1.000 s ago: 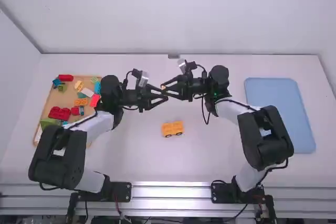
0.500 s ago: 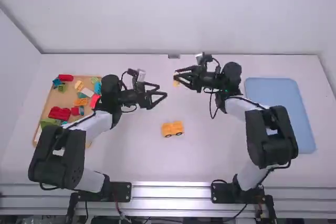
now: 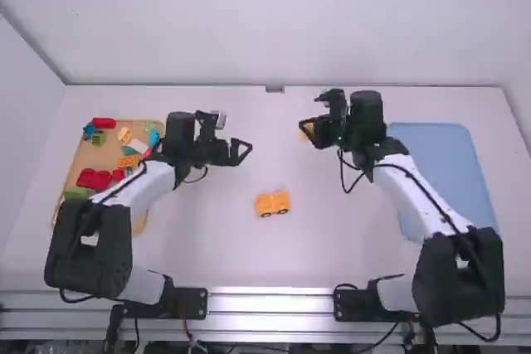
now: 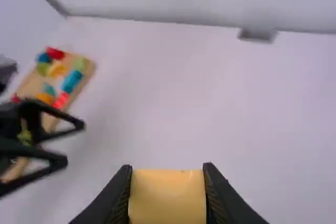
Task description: Assemble lego blocks to make yellow taxi
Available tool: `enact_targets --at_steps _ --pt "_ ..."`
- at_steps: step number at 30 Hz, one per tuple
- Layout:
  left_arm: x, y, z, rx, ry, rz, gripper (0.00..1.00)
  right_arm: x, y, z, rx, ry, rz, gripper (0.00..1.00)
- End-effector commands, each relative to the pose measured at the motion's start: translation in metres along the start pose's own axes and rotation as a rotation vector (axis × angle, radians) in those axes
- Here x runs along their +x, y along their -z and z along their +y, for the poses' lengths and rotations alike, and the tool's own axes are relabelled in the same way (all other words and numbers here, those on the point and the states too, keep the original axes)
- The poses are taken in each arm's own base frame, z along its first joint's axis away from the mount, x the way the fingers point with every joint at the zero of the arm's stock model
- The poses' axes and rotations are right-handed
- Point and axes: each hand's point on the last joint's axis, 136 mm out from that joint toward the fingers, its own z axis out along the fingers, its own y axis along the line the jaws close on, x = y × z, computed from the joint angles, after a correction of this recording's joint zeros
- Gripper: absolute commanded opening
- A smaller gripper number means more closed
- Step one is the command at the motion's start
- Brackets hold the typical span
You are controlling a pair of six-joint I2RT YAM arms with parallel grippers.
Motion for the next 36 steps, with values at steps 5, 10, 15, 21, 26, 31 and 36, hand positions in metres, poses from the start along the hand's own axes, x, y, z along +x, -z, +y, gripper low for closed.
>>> enact_targets --at_steps 5,10,15,21,26,31,36 --pt "-0.058 0.027 0.024 -0.281 -0.072 -0.088 0.99 0.006 0.014 -0.003 0.283 0.162 0.188 0.17" --pt "-0.083 0.066 0.025 -0.436 -0.097 -0.193 0.99 0.056 -0.003 -0.011 0.315 0.038 0.387 0.17" --pt "-0.092 0.105 0.018 -0.578 -0.119 -0.262 0.99 0.109 -0.026 -0.023 0.359 -0.102 0.565 0.18" --pt "-0.093 0.115 0.015 -0.596 -0.121 -0.277 0.99 0.159 -0.031 -0.035 0.440 -0.267 0.736 0.17" --pt "-0.092 0.111 0.018 -0.595 -0.094 -0.277 0.99 0.177 -0.034 -0.041 0.515 -0.417 0.767 0.00" --pt "-0.090 0.108 0.020 -0.597 -0.091 -0.266 0.99 0.196 -0.034 -0.047 0.668 -0.705 0.755 0.00" --pt "-0.090 0.108 0.020 -0.596 -0.091 -0.266 0.99 0.206 -0.032 -0.049 0.784 -0.908 0.725 0.00"
